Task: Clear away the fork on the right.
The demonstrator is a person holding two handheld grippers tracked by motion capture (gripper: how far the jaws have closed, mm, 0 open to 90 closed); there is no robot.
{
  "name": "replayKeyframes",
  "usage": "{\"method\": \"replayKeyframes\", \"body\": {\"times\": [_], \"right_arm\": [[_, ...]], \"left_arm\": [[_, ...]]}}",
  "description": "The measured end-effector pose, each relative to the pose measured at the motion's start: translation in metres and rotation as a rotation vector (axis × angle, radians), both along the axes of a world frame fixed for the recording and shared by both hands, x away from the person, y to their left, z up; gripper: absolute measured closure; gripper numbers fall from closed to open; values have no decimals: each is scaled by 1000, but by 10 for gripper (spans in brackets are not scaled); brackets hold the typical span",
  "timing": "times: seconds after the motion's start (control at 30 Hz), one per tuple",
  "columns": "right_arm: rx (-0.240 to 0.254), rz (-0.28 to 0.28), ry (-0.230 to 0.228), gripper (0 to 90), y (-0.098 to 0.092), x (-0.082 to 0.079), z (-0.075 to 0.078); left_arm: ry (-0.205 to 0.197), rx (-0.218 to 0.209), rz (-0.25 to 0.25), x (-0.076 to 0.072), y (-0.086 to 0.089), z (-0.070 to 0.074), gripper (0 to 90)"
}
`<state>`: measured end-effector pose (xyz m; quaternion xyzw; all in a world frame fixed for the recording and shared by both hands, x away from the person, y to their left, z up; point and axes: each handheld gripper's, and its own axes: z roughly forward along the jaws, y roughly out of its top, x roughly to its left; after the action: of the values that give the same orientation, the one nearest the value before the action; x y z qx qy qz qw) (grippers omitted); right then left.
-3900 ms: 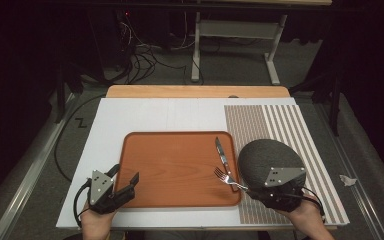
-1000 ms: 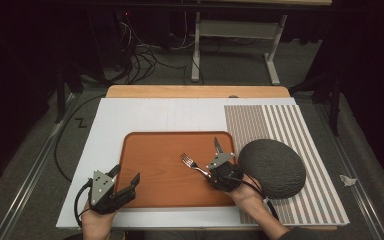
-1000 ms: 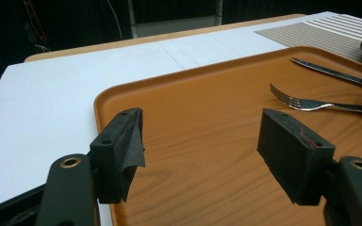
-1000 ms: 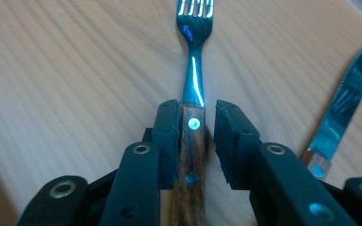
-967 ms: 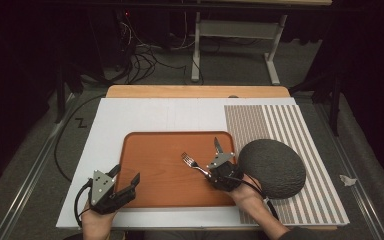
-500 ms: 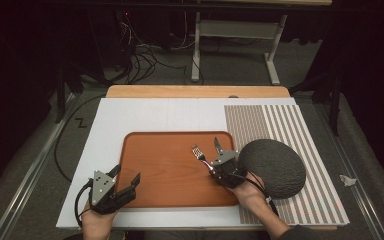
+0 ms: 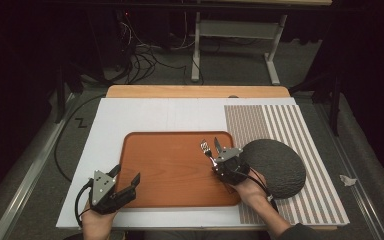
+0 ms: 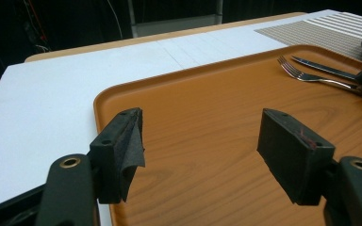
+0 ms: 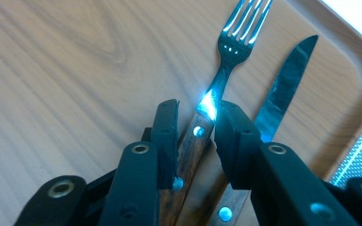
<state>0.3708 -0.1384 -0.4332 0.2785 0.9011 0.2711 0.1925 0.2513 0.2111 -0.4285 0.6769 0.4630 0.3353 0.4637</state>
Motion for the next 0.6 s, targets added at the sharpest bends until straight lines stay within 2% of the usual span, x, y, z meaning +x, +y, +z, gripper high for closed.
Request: {"method": "replayKeyframes", "body": {"times": [0.43,0.53,0.6], "right_arm": [[20,-26,-1,713,-4,6,-1],[41,-22,16,649,-5,6,0],[50,-17,13,641,-6,5,1]], "left_arm": [[0,-2,1,0,0,0,318],[0,-3,-1,0,0,0,318],[-1,-5,-2,0,0,0,317]]}}
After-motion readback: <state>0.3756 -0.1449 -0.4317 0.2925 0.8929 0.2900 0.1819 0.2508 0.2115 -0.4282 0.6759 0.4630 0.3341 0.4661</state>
